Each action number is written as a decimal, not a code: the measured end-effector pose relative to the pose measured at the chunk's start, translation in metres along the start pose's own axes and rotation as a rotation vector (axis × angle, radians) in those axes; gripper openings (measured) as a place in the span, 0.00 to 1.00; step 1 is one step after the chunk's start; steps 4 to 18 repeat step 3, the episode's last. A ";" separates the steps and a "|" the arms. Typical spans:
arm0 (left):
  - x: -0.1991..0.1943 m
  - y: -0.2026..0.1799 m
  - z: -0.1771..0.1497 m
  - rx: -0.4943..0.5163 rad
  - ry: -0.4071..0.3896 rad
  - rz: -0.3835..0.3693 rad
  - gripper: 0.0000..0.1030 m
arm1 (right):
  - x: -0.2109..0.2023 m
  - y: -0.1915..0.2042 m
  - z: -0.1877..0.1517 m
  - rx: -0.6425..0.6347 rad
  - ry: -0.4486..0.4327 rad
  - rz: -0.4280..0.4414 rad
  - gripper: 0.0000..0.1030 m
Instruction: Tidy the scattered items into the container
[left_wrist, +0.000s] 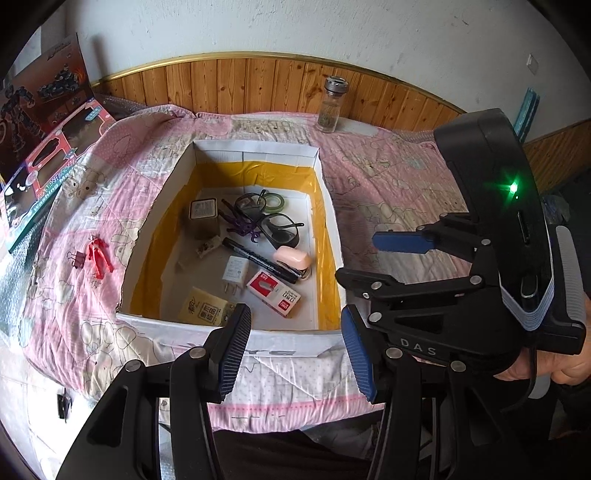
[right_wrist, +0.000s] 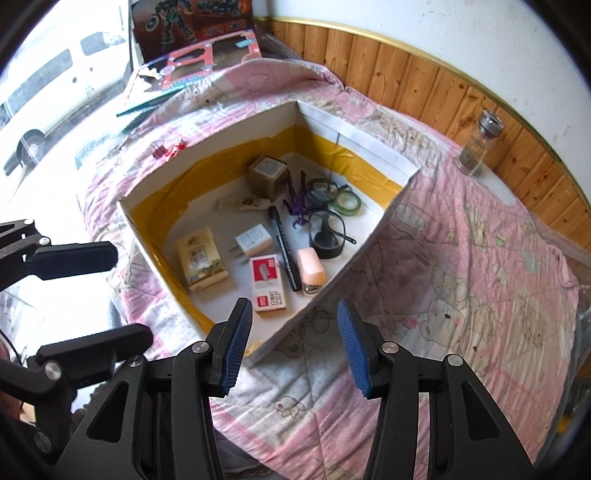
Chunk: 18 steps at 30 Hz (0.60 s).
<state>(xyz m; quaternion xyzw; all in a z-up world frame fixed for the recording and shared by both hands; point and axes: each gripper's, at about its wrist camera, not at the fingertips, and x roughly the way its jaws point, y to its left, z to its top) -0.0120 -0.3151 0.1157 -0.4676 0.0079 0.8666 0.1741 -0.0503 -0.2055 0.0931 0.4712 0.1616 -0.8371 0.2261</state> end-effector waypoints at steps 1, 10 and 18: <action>-0.001 -0.001 0.000 0.001 -0.002 0.004 0.51 | -0.001 0.001 0.000 -0.004 -0.006 -0.003 0.50; -0.002 0.000 -0.001 0.001 -0.006 0.010 0.51 | -0.004 0.003 0.000 -0.010 -0.012 -0.006 0.50; -0.002 0.000 -0.001 0.001 -0.006 0.010 0.51 | -0.004 0.003 0.000 -0.010 -0.012 -0.006 0.50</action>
